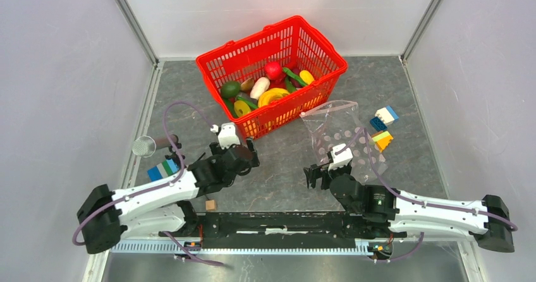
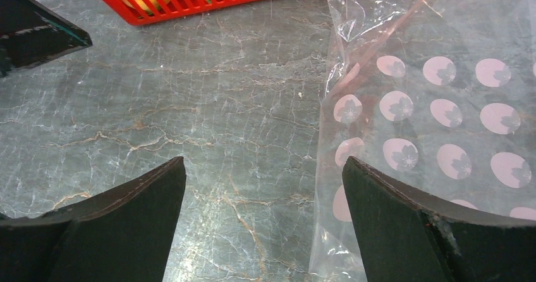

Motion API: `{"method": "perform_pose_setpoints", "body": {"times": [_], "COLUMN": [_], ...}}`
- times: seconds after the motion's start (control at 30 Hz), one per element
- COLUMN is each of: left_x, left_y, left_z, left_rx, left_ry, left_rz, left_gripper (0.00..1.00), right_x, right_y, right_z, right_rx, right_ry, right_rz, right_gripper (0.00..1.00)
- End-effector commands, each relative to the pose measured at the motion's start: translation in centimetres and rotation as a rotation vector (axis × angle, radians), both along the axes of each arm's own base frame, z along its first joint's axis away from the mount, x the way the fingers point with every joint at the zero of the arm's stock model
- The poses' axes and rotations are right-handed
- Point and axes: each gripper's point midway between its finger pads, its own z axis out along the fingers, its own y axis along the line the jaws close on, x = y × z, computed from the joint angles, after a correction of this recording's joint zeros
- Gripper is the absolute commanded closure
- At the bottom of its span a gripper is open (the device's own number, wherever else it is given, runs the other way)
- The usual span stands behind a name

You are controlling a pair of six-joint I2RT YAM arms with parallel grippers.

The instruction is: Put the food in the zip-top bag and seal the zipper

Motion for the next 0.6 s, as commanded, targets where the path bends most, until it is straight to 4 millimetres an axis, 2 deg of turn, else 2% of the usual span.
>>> {"method": "perform_pose_setpoints", "body": {"times": [0.0, 0.1, 0.17, 0.23, 0.33, 0.43, 0.57], "left_x": [-1.5, -3.3, -4.2, -5.5, -6.3, -4.6, -1.0], "left_y": [-1.7, -4.1, -6.2, -8.8, -11.6, -12.4, -12.1], "left_z": [4.5, 5.8, 7.3, 9.8, 13.7, 17.4, 21.6], "left_rx": [-0.043, -0.065, -0.091, -0.138, -0.146, -0.062, 0.107], "left_ry": [-0.056, -0.052, -0.060, -0.068, -0.111, -0.181, -0.288], "left_rz": [-0.114, -0.266, -0.381, -0.512, -0.647, -0.646, -0.556], "left_gripper": [0.00, 0.00, 0.00, 0.00, 0.00, 0.00, 0.00], "right_x": [0.5, 0.6, 0.6, 0.7, 0.9, 1.0, 1.1], "right_y": [-0.4, -0.8, -1.0, -1.5, -2.6, -3.8, -4.9], "right_z": [1.8, 2.1, 2.2, 2.3, 2.3, 2.9, 4.2], "right_rx": [0.034, 0.032, 0.032, 0.028, 0.013, 0.011, 0.011], "right_ry": [-0.029, -0.034, -0.035, -0.039, -0.039, -0.042, -0.053], "right_rz": [-0.039, -0.058, -0.070, -0.089, -0.137, -0.178, -0.213], "right_gripper": [0.02, 0.02, 0.02, 0.02, 0.02, 0.02, 0.02]}}
